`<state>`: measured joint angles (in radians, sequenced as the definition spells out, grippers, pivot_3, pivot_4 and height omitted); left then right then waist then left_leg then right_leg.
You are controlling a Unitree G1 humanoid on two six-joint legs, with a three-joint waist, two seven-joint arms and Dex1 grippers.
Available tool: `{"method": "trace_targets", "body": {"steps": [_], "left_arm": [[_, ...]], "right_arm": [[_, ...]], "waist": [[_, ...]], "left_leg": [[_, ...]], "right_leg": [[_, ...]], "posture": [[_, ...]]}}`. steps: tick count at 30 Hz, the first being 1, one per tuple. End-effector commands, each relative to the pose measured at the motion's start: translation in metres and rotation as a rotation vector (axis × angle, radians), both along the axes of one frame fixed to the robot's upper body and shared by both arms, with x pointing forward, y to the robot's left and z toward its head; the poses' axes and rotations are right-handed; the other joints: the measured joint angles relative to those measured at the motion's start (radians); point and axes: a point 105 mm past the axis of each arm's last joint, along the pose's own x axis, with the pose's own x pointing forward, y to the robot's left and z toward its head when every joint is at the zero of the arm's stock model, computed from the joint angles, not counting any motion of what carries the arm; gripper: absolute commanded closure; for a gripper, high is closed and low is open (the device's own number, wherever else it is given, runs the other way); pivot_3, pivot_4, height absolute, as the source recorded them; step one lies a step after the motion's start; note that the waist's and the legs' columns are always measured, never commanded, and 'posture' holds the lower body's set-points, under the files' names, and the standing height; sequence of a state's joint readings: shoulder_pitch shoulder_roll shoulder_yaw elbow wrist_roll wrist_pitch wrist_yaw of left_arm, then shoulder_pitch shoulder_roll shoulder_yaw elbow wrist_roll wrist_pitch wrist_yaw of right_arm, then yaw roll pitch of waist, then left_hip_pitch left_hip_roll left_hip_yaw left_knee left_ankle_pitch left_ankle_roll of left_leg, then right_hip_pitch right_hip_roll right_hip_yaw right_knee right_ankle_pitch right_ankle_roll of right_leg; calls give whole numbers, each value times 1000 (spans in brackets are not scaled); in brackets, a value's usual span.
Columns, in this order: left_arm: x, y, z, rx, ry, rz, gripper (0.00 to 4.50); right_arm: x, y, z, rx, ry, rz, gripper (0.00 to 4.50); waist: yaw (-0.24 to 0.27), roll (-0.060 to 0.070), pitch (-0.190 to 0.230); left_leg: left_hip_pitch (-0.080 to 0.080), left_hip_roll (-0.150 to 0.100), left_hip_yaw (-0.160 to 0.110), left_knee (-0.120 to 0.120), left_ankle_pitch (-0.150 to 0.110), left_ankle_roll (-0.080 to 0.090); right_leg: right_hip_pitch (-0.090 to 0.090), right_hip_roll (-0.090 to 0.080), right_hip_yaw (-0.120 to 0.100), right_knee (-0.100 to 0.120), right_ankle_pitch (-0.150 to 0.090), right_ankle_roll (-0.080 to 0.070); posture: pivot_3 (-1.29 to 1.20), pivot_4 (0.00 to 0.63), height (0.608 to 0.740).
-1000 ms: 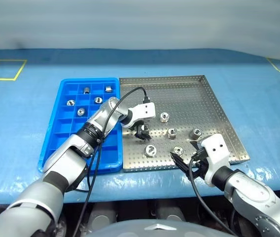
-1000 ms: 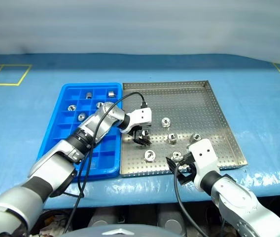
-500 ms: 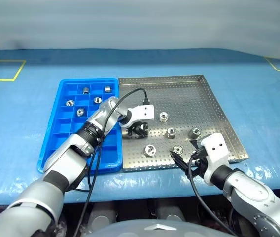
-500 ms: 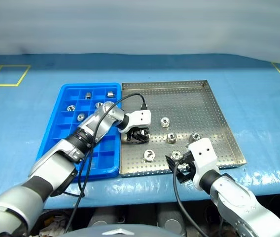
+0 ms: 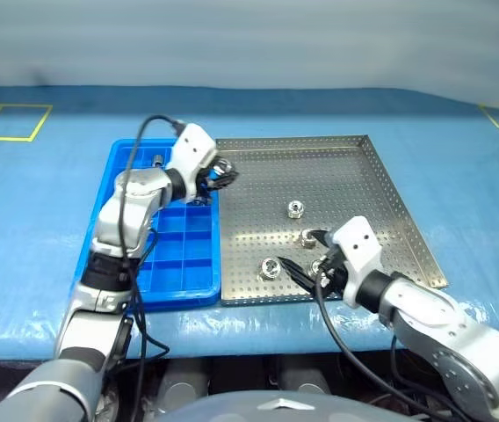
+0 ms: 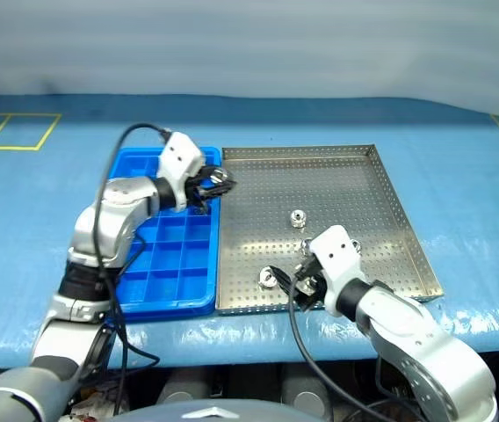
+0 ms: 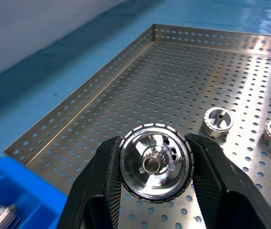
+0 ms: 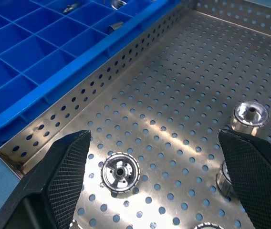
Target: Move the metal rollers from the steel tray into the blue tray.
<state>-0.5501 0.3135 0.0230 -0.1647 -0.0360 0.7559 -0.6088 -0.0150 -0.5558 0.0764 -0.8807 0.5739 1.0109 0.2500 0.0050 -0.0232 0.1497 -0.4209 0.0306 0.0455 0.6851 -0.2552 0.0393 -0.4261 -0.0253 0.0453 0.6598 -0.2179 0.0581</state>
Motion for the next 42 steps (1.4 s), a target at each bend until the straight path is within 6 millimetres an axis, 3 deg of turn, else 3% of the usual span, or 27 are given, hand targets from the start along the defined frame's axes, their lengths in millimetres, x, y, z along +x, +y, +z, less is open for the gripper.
{"method": "trace_targets", "body": {"steps": [1, 7, 13, 26, 31, 34, 39, 42], "left_arm": [[-8, 30, 14, 3, -105, 240, 2724], [-34, 59, -8, 27, -120, 566, 2724], [-51, 77, -28, 35, -75, 751, 2724], [-56, 88, -62, 98, 56, 833, 2724], [-53, 87, -61, 102, 59, 827, 1044], [-49, 78, -52, 62, 27, 795, 22], [-35, 29, -3, -141, -145, 516, 22], [-33, -10, 2, -181, -101, 226, 22]], "right_arm": [[2, 16, 8, 13, -34, 92, 0], [4, 26, 7, 5, -27, 161, 0], [4, 28, 6, 5, -14, 186, 0], [3, 25, 5, 18, -8, 153, 0], [3, 22, 5, 28, -12, 120, 0], [2, 20, 5, 34, -14, 102, 0], [1, 14, 6, 41, -19, 61, 0], [-2, 7, 6, 48, -21, 17, 0]], "waist": [[10, 0, 0], [52, -1, 0], [78, -1, 0], [82, -1, 0], [79, -1, 0], [77, -1, 0], [81, -1, 0], [79, -1, 0]], "left_leg": [[0, 0, 0, 0, 0, 0], [0, -1, -1, -1, 0, 0], [1, -1, -2, 0, 0, 1], [1, -1, -1, -1, 1, 1], [1, -1, -1, -1, 1, 1], [1, -1, -1, -1, 1, 1], [0, -2, -2, 0, 1, 1], [-1, -2, -2, 0, 1, 1]], "right_leg": [[0, 0, 0, 0, 0, 0], [1, -1, -1, -1, 1, -1], [2, -2, -2, -1, 1, -2], [2, -3, -2, -1, -1, -5], [2, -3, -2, -1, -2, -6], [2, -3, -2, -1, -2, -6], [2, -4, -3, -1, -2, -6], [2, -4, -3, -2, -2, -6]], "posture": [[167, 150, 740], [225, 150, 740], [247, 150, 740], [223, 150, 740], [204, 150, 740], [195, 150, 740], [180, 150, 740], [155, 150, 740]]}}
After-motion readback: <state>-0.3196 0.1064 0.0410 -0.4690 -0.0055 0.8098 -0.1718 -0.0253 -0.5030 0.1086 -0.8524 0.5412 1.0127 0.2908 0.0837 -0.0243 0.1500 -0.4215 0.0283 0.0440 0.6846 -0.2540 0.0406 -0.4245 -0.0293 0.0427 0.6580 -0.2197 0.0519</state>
